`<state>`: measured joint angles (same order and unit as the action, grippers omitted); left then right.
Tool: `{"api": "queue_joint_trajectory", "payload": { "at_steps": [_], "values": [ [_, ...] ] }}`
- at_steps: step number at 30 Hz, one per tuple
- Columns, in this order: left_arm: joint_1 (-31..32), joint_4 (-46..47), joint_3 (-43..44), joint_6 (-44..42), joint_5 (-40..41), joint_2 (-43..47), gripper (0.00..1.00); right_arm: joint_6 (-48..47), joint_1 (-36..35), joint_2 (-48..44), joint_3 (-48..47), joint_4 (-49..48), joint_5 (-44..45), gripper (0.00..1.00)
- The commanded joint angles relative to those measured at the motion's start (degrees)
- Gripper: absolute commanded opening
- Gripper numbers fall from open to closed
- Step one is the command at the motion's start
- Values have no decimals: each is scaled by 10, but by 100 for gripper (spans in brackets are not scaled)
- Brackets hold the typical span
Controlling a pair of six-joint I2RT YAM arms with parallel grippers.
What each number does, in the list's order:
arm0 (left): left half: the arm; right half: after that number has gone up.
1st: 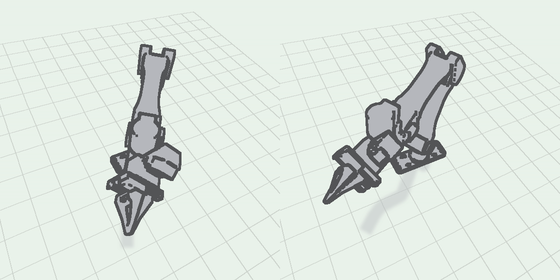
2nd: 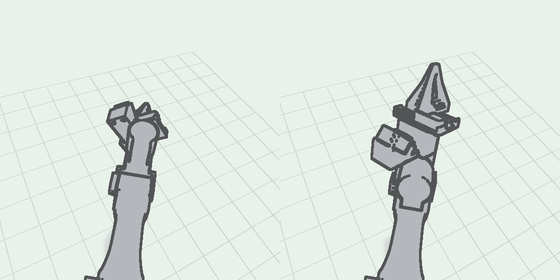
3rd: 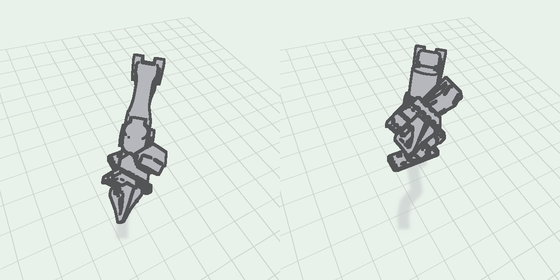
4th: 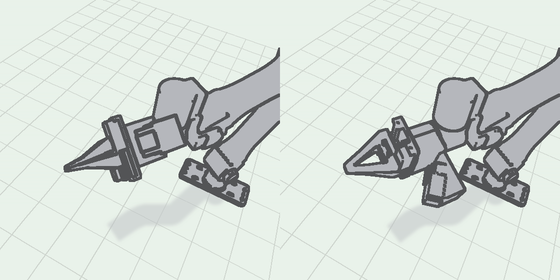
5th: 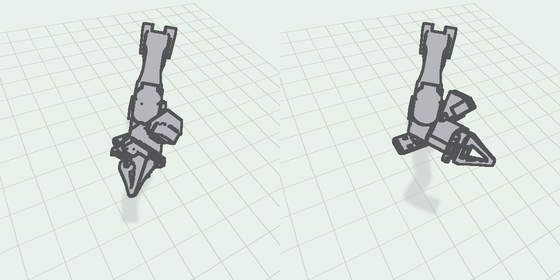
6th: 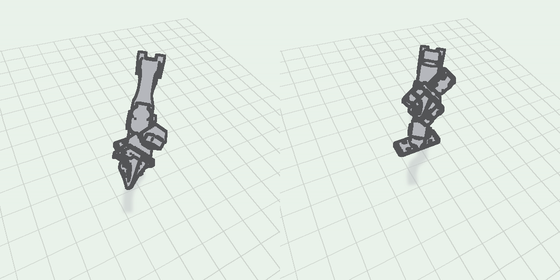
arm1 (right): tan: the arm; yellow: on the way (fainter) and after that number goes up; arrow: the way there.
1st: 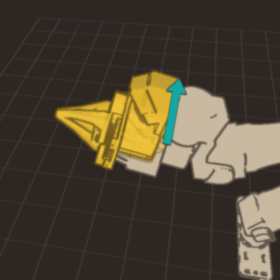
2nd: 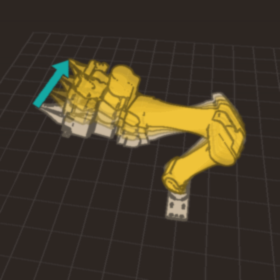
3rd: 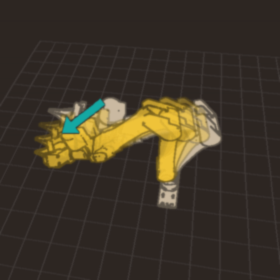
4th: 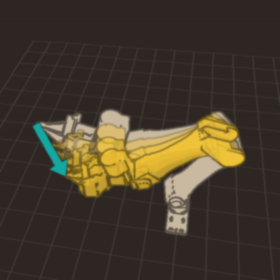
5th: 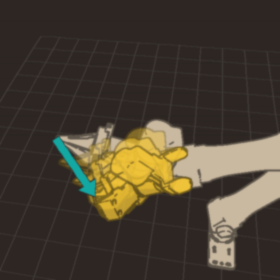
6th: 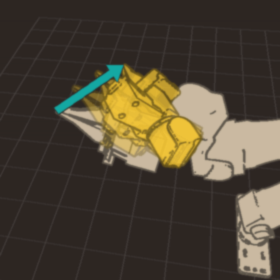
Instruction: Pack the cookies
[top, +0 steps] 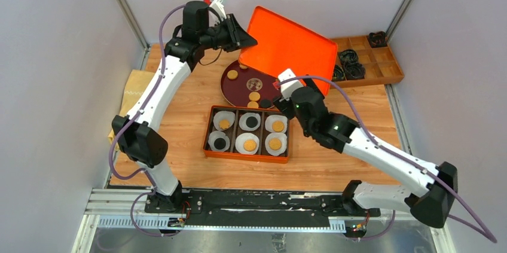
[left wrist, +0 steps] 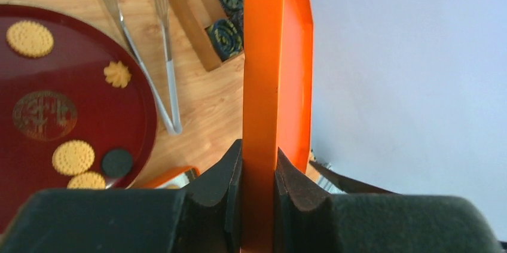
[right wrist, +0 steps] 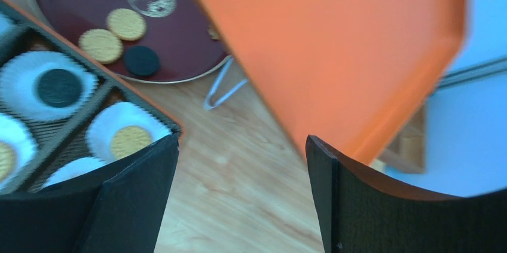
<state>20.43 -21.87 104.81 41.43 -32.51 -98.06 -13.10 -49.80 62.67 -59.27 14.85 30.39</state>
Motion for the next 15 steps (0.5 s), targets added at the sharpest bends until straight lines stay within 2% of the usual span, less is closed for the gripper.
{"api": "queue_joint_trajectory", "payload": {
  "at_steps": [1,3,8,12,15],
  "values": [
    [-3,-117,27,-11,-14,-6,3,-109,-31,43,26,-127,203,83],
    [-4,-125,18,-14,-16,4,3,-146,-33,69,33,-195,253,83],
    [-6,-145,-7,-29,-10,29,3,-307,-33,147,61,-430,335,82],
    [-15,-147,-25,-36,-16,43,3,-349,-33,184,61,-485,347,78],
    [-21,-149,-32,-45,-14,47,6,-332,-34,176,55,-476,354,72]
  ]
}}
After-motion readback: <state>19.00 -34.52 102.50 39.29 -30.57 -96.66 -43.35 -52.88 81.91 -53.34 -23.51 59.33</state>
